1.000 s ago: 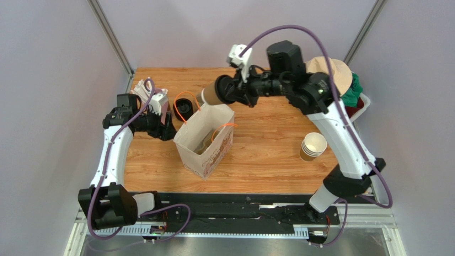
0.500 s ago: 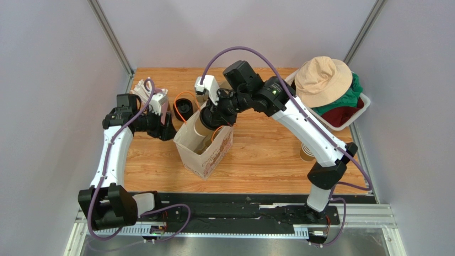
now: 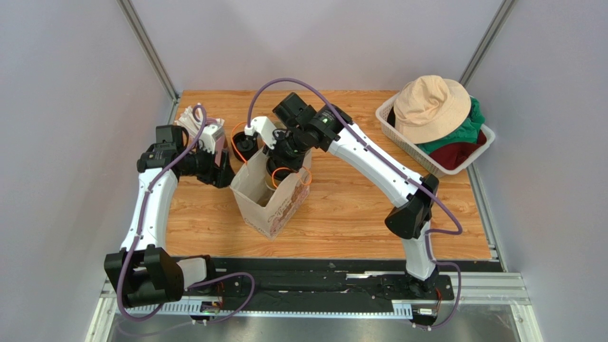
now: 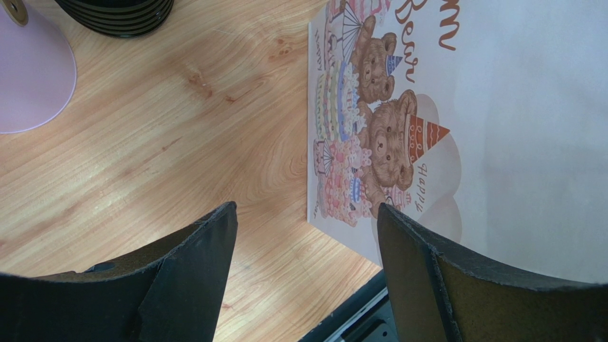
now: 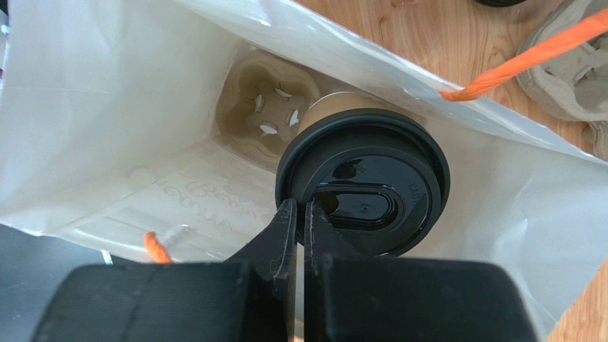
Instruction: Pack the takeout coffee
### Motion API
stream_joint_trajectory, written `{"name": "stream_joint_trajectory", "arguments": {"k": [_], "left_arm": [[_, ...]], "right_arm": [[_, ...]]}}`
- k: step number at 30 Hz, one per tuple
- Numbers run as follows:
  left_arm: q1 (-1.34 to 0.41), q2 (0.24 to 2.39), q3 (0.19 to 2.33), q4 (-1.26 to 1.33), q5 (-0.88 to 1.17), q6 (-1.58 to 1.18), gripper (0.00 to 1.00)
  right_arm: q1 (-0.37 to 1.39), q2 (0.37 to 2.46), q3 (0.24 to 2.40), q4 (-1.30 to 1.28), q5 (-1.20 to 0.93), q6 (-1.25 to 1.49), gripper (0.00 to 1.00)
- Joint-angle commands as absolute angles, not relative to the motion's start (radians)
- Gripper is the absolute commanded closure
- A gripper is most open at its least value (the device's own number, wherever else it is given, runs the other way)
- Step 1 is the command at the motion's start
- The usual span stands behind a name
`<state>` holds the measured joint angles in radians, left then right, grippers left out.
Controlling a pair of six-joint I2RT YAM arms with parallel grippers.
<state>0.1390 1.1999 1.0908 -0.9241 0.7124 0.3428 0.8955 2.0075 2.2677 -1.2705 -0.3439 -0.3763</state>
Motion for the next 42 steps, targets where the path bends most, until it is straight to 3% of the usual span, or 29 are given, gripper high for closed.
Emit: {"name": "stream_joint_trajectory", "arguments": {"k": [1, 15, 27, 42], "left_arm": [[0.146, 1.172, 1.081, -0.907, 0.732, 0.367, 0.19], [0.146, 1.163, 1.080, -0.902, 0.727, 0.367, 0.19], [0.146, 1.170, 1.077, -0.900, 0.726, 0.370, 0.19], [0.146, 1.169, 1.074, -0.897, 0.716, 0.370, 0.19]], "right_arm": [[0.899, 1.991, 2.324, -1.293, -0.389, -0.417, 1.00], [0.828, 1.985, 2.390, -1.166, -0.449, -0.214, 1.00], [0.729, 1.977, 2.373, -1.114, -0.724, -0.035, 1.00], [0.825, 2.074, 2.362, -1.187, -0.424, -0.121, 1.00]]}}
